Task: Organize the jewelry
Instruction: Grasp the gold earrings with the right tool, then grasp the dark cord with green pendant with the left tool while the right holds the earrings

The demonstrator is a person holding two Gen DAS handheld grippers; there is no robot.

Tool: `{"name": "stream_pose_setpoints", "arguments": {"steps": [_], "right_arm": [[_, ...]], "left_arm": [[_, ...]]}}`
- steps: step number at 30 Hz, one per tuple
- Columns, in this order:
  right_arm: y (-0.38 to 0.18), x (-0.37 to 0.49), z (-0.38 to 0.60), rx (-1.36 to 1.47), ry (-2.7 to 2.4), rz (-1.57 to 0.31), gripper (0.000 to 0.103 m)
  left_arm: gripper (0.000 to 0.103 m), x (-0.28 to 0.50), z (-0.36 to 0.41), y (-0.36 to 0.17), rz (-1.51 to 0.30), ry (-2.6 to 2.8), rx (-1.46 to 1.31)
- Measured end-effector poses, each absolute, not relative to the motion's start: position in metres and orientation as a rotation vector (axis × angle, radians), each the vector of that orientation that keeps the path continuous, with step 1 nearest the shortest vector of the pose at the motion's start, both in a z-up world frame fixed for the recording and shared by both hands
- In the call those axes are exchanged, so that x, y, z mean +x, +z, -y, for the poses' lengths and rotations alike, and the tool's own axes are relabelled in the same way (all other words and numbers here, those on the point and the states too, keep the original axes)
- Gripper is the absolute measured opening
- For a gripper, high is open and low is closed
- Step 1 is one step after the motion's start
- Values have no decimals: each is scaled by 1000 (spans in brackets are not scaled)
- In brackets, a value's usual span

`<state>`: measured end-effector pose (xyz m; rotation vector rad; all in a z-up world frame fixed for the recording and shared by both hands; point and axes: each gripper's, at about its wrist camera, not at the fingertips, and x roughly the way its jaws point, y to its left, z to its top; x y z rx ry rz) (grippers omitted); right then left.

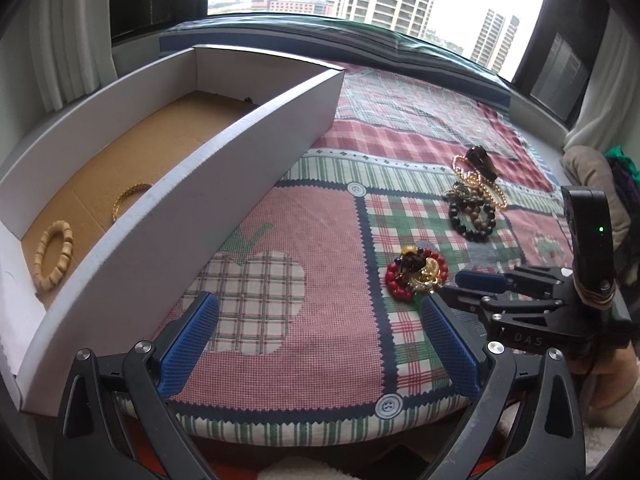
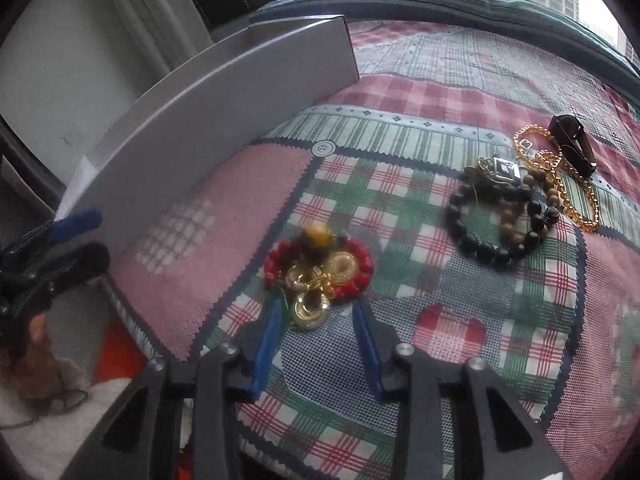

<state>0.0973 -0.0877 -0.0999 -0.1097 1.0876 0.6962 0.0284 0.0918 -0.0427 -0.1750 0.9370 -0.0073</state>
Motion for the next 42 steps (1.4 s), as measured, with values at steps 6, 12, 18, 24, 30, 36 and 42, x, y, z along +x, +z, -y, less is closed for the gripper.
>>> {"name": "stream_pose_setpoints", "arguments": {"steps": [6, 12, 18, 24, 30, 36, 42], "right_arm": [[-113, 97, 75, -189, 648, -1112, 37], [-116, 93, 66, -237, 683, -1105, 24], [-104, 85, 90, -221, 674, -1100, 24], [-99, 78, 128, -227, 594, -1091, 24], [-100, 80, 157, -198, 500, -1084, 25], [-100, 80, 167, -154, 489, -1082, 25], [-101, 82, 172, -120, 483, -1085, 25]], "left_arm": [[101, 30, -88, -51, -963, -31, -177], [101, 32, -81, -55, -980, -51, -157], [101, 36, -78, -60, -997, -70, -153], [98, 53, -57, -68, -1025, -184, -136], [81, 90, -17, -84, -1078, -248, -45], [47, 122, 22, -107, -1104, -200, 131], [17, 129, 25, -112, -1101, -173, 156]]}}
